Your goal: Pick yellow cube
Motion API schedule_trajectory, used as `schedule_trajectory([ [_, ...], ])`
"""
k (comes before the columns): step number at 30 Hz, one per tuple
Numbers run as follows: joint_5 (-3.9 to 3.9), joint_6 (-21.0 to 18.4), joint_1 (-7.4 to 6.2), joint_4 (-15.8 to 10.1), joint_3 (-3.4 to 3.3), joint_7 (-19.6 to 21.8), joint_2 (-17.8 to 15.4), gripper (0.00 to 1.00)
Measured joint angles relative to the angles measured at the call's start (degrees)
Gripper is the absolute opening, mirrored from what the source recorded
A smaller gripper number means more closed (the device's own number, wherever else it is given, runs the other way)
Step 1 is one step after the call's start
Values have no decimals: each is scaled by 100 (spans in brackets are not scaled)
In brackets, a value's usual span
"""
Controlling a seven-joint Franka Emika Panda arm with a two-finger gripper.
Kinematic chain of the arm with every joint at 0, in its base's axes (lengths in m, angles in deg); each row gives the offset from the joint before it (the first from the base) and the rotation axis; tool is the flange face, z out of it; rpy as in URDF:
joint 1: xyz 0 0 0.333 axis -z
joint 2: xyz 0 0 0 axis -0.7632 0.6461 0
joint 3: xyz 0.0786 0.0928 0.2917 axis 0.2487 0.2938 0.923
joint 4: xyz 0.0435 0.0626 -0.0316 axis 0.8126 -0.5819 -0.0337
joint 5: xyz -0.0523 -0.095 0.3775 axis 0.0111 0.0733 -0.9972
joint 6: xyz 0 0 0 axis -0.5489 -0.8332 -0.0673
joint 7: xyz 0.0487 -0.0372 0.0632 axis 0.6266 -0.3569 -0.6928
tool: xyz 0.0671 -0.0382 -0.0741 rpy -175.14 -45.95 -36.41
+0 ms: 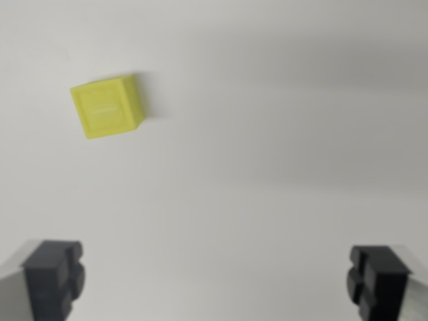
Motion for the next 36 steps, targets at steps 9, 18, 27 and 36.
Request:
schedule_trajectory([
  [9,0,54,-19,-35,0,-11,11,100],
  [18,-10,269,-80,-169,1,-13,83,100],
  [27,-23,485,-142,-292,1,-17,166,100],
  [36,-37,700,-203,-402,1,-22,261,100],
])
